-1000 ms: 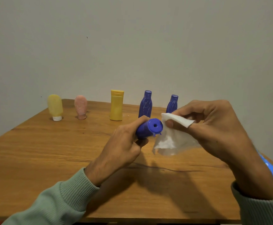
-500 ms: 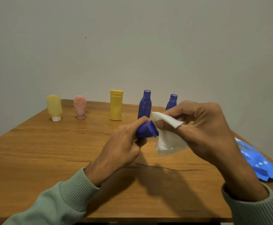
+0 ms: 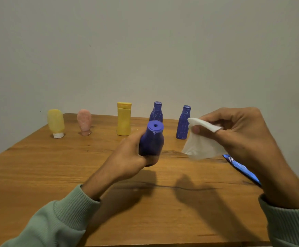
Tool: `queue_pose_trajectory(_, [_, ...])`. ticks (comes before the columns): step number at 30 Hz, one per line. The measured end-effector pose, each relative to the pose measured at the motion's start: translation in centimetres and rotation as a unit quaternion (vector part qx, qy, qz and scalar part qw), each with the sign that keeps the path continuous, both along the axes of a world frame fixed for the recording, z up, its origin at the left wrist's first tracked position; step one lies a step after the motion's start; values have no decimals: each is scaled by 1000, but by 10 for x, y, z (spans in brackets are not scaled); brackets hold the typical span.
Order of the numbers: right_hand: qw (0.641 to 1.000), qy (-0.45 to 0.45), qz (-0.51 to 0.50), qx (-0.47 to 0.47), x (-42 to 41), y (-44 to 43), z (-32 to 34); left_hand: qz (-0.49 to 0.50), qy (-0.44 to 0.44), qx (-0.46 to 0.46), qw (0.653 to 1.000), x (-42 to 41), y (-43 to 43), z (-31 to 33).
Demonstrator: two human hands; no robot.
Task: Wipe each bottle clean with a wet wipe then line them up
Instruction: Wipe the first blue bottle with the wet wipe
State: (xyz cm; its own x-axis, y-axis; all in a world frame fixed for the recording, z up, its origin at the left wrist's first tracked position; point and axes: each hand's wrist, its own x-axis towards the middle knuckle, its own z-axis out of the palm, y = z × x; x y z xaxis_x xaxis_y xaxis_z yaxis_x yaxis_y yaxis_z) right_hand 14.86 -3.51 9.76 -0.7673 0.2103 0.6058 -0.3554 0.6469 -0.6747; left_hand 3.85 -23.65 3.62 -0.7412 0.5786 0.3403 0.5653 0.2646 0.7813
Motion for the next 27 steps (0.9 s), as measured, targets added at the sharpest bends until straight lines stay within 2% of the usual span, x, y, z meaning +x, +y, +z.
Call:
queue_pose_trajectory(6, [996,-70,-54,7,-9,26,-16,-86,-58,-23,994,-23,34,17])
queue_pose_trajectory(12, [988,-80,-123,-39,-19,65,-29,-136,-114,4,984,-46,96,14])
queue_pose_trajectory(20, [971,-92,-208,-73,-34,108,-54,-132,-199,91,967,-61,165,-14])
queue_pose_trajectory(27, [960,-127,-235,-83,-42,120,-69,-142,-216,97,961,-60,194,-29])
